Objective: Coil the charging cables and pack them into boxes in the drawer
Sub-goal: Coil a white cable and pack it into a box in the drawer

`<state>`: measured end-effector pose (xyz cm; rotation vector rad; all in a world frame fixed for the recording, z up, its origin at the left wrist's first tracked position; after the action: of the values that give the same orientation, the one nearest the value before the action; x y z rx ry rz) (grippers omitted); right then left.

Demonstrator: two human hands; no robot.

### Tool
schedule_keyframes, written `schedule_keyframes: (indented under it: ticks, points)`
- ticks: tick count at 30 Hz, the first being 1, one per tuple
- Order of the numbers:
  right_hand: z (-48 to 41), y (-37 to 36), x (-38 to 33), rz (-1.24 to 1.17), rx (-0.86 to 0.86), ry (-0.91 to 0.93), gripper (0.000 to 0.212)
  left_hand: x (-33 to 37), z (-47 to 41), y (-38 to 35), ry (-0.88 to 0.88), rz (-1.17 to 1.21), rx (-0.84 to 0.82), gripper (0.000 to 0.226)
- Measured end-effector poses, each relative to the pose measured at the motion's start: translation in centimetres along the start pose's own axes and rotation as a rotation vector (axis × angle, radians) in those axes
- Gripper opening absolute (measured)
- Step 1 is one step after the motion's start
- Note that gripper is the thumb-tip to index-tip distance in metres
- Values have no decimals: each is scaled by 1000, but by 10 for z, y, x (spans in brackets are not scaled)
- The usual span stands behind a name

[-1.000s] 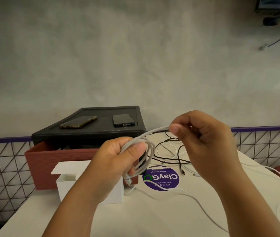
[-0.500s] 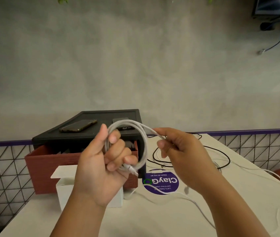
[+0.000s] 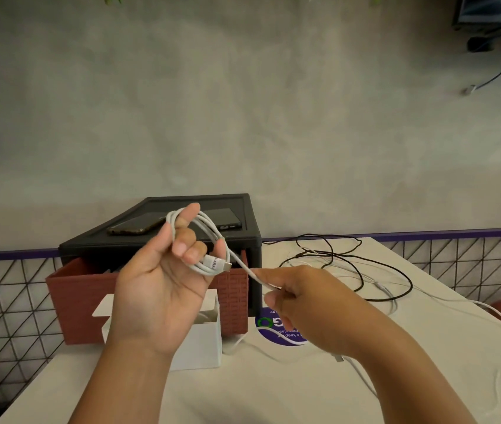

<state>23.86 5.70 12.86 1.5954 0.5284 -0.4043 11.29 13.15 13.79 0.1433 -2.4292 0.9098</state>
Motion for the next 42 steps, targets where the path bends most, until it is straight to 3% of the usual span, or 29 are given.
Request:
schedule_keyframes:
  ticks: [3,9,15,18,24,29,34,36,39,42]
  points:
    - [6,-4,-6,34,-79,-7,25,-3,2,-6,16,-154,68,43]
    - [15,-14,-15,53,-222,-47,21,-10,5,-23,-34,-436,40,42]
    - [15,-18,-17,21,-272,-32,20,-19,9,-35,-73,-1154,-74,22]
    - [15,-17,-21,-13,-272,-3,18,-24,11,-35,-71,-1332,-88,28]
    - [18,0,-19,-393,-166,81,14,-35,12,-29,68,-1259,-105,34]
    - [20,4,-22,-854,-236,240,17,-54,14,-36,209,-1038,-267,78]
    - [18,9,-24,-1136,-361,399,60,-53,18,-39,310,-887,-236,80]
    - [20,15,-22,-1130,-283,436,52,-57,19,-39,380,-859,-303,86]
    - [20,26,-13,-997,-24,352,15,-59,20,-45,423,-827,-397,96]
    - [20,36,-2,-897,189,248,30,-58,20,-45,456,-831,-354,108]
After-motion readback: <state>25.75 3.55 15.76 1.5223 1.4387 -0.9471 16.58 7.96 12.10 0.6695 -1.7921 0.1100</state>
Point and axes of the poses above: each hand's wrist, its own z-axis away from the middle knuckle, its own y-axis out of the back of the hand, x = y × z, the point moved 8 cm from there along -z, towards the middle knuckle, and after that the axes turned 12 degrees about -x, right-handed, at the moved point
